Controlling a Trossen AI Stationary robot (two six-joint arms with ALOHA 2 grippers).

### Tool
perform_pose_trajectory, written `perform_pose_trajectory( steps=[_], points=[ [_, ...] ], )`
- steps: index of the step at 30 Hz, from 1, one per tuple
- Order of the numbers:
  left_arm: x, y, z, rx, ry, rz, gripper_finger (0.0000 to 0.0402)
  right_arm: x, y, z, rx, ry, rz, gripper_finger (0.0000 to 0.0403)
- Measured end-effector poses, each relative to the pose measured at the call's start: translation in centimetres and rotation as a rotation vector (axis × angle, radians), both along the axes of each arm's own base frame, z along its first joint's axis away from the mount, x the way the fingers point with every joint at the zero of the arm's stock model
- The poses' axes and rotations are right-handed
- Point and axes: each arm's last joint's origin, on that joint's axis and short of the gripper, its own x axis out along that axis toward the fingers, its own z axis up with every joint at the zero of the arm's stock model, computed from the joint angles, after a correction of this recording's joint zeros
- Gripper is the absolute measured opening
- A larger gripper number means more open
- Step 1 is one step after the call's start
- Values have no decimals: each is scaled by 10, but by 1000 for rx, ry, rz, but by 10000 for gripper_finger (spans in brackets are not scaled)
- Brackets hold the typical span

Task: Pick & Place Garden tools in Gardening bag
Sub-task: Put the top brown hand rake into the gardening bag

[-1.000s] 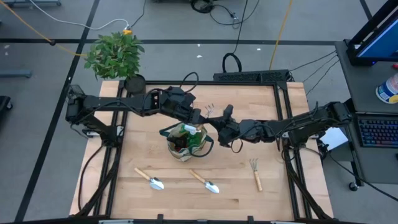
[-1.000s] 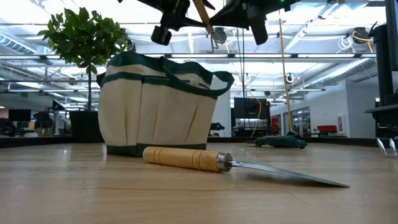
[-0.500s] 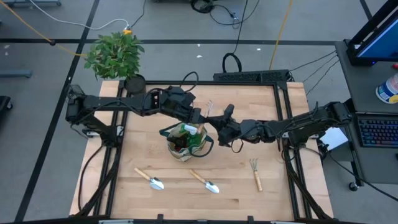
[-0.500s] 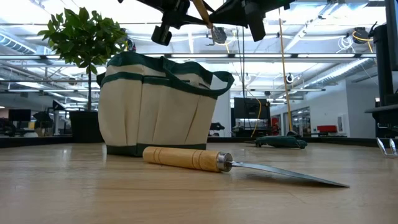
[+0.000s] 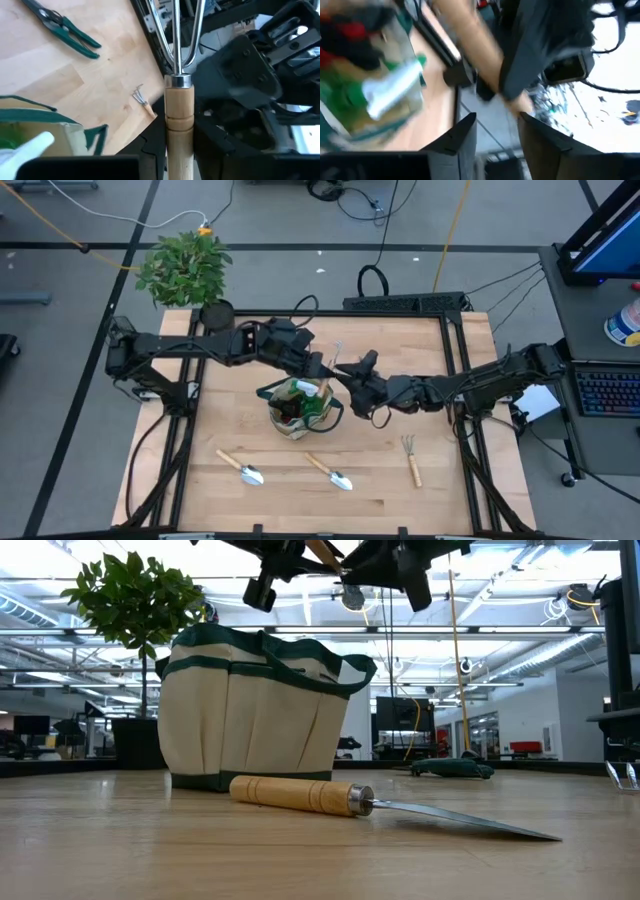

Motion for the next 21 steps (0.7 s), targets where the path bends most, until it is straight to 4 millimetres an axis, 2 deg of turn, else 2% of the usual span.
perform_pose_trajectory(
  steps=[13,21],
  points=[
    [-3,0,-1,-134,41,-64,74,0,-2,4,-155,45,-26,146],
    [-3,1,-3,-158,62,-46,73,0,-2,8,-169,16,-13,146]
  ],
)
